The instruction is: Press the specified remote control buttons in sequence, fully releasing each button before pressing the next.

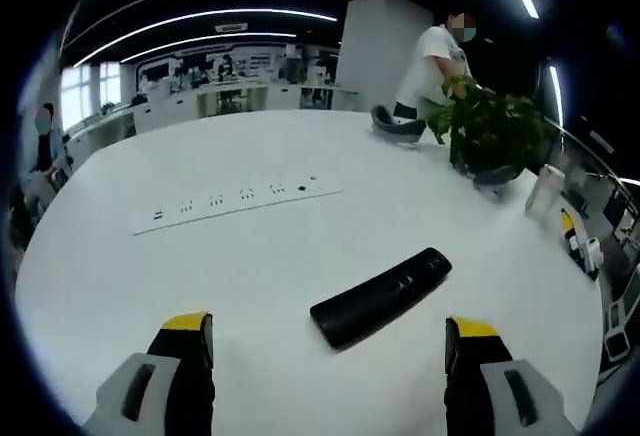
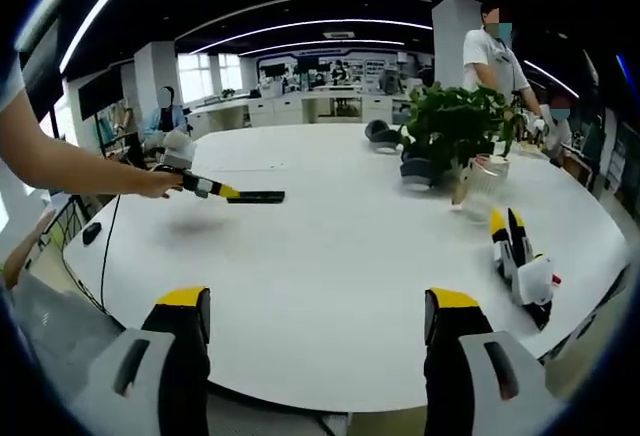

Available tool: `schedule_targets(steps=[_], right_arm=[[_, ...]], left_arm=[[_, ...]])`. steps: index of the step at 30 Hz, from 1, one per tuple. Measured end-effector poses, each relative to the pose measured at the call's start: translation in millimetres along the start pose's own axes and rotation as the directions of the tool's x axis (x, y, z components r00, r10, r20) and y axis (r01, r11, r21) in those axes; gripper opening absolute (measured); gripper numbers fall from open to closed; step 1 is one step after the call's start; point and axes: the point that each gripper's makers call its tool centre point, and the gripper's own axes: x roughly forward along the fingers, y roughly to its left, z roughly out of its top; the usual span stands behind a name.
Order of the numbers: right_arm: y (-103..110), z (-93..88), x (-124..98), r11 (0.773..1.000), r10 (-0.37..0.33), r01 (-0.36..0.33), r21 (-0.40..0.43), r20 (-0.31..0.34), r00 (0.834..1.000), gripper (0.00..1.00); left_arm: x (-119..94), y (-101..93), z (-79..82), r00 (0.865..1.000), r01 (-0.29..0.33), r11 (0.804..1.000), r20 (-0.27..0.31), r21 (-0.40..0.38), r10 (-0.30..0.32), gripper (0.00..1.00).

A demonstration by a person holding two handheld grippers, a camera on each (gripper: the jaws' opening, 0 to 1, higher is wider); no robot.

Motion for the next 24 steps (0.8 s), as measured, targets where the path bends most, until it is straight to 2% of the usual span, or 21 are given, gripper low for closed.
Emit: schedule_targets(steps=[7, 15, 18, 24], right_arm=[[0.8, 3.2, -1.1, 1.0, 0.008, -0.009, 0.015, 0.02, 1.0, 0.94], [3.0, 5.2, -1.8, 1.0, 0.019, -0.019, 0.006, 0.03, 0.999, 0.94], [2.5, 6.7, -2.8, 1.0, 0.018, -0.019, 0.014, 0.04, 0.999, 0.95], [1.4, 9.0, -4.1, 1.0, 0.01, -0.011, 0.016, 0.053, 0.999, 0.96]], left_arm=[[-24.8, -14.0, -4.8, 0.998, 0.033, 0.998, 0.055, -0.061, -0.029, 1.0], [-54.4, -18.5, -1.8, 0.995, 0.019, 0.998, 0.098, -0.066, -0.012, 1.0], [-66.9, -18.2, 2.7, 0.99, 0.015, 0.997, 0.14, -0.075, -0.004, 1.0], [-87.7, -18.0, 0.5, 0.987, 0.005, 0.997, 0.158, -0.077, 0.007, 1.0]])
